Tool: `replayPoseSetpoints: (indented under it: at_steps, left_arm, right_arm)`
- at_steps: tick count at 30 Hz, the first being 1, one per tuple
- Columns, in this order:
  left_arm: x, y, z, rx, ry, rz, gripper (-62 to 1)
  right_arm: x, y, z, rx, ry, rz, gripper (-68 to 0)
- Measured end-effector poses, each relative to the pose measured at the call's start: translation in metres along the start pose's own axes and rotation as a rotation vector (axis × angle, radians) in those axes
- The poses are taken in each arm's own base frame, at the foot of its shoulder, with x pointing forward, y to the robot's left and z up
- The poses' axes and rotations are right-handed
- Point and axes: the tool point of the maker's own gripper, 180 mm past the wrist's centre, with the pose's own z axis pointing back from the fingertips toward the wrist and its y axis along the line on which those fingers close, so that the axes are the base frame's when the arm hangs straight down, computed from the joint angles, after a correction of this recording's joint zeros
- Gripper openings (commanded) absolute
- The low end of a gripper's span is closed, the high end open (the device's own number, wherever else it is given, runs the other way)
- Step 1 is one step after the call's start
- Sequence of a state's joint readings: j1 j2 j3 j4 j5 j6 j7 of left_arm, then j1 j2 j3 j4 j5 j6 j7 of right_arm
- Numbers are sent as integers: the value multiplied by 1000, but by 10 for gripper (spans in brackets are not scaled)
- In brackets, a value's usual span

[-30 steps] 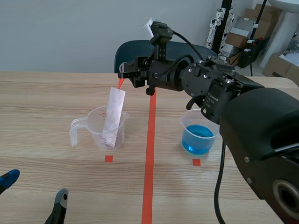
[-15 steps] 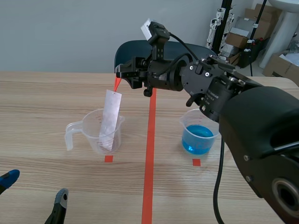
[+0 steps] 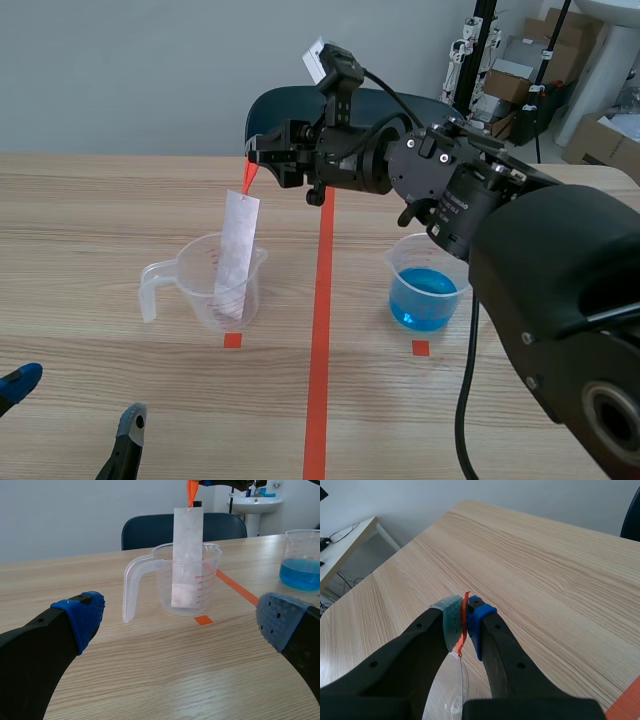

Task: Do the redox reaction experiment. lift the metal plate out of the left beaker

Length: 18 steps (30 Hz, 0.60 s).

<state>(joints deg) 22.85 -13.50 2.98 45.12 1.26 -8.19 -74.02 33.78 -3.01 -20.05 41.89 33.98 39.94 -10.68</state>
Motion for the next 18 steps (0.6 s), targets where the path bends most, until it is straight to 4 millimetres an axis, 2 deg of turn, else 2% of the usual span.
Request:
replayPoseSetpoints:
  at_steps: [18]
  left_arm:
    - [0, 0, 0, 0, 0, 0, 14]
  right_arm:
    - [4, -5, 5, -5, -22, -21, -671]
